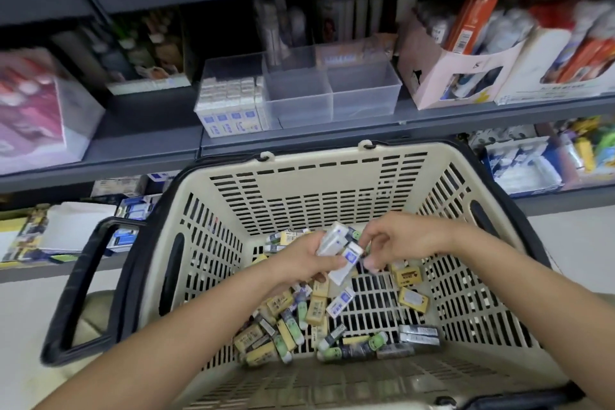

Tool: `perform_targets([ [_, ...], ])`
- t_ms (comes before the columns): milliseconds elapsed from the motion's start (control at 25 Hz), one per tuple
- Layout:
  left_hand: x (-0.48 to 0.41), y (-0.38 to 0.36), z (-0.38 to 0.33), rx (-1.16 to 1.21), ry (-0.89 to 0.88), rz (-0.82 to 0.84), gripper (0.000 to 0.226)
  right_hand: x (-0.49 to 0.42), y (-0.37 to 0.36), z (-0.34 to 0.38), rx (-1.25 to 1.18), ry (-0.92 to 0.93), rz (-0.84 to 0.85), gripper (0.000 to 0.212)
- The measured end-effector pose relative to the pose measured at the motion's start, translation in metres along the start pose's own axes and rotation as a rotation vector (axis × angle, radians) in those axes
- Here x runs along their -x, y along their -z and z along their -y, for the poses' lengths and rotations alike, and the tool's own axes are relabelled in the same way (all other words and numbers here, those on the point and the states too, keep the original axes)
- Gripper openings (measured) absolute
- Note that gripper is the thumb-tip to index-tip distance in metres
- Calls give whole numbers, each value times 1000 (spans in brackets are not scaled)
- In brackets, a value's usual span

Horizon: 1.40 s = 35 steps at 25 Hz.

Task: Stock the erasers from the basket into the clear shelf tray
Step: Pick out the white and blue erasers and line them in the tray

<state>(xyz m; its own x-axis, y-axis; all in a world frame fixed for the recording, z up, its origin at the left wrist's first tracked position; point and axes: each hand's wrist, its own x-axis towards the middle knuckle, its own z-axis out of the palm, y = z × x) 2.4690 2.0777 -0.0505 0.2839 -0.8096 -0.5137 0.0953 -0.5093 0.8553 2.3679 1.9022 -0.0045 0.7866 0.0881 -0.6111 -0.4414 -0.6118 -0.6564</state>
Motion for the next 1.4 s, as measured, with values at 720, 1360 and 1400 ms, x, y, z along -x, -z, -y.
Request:
perform_targets([
  [720, 20, 95, -62, 709, -218, -264, 11, -45, 46, 103, -596, 320, -446, 28],
  [1360, 6, 161, -74, 378, -462, -1043, 21, -160, 138, 193, -83, 322, -986, 18],
  [1400, 5, 164, -71, 439, -476, -1023, 21, -173, 147, 200, 64, 294, -1009, 20],
])
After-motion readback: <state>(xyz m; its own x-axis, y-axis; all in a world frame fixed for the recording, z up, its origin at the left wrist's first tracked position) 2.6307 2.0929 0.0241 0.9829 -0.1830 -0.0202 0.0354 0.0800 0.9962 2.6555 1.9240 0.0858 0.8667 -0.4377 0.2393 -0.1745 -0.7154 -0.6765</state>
